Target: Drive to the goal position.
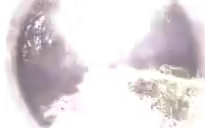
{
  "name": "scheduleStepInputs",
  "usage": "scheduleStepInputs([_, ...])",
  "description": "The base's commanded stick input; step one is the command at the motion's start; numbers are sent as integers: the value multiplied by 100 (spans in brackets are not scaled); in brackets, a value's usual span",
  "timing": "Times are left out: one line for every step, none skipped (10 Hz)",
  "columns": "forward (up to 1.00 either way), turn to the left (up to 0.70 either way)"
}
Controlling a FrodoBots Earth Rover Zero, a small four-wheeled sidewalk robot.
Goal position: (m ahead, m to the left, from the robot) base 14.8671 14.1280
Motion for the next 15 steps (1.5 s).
scheduleStepInputs([100,1])
scheduleStepInputs([100,1])
scheduleStepInputs([100,1])
scheduleStepInputs([100,1])
scheduleStepInputs([100,1])
scheduleStepInputs([100,1])
scheduleStepInputs([100,1])
scheduleStepInputs([100,1])
scheduleStepInputs([100,1])
scheduleStepInputs([100,1])
scheduleStepInputs([100,1])
scheduleStepInputs([100,1])
scheduleStepInputs([100,1])
scheduleStepInputs([100,1])
scheduleStepInputs([100,1])
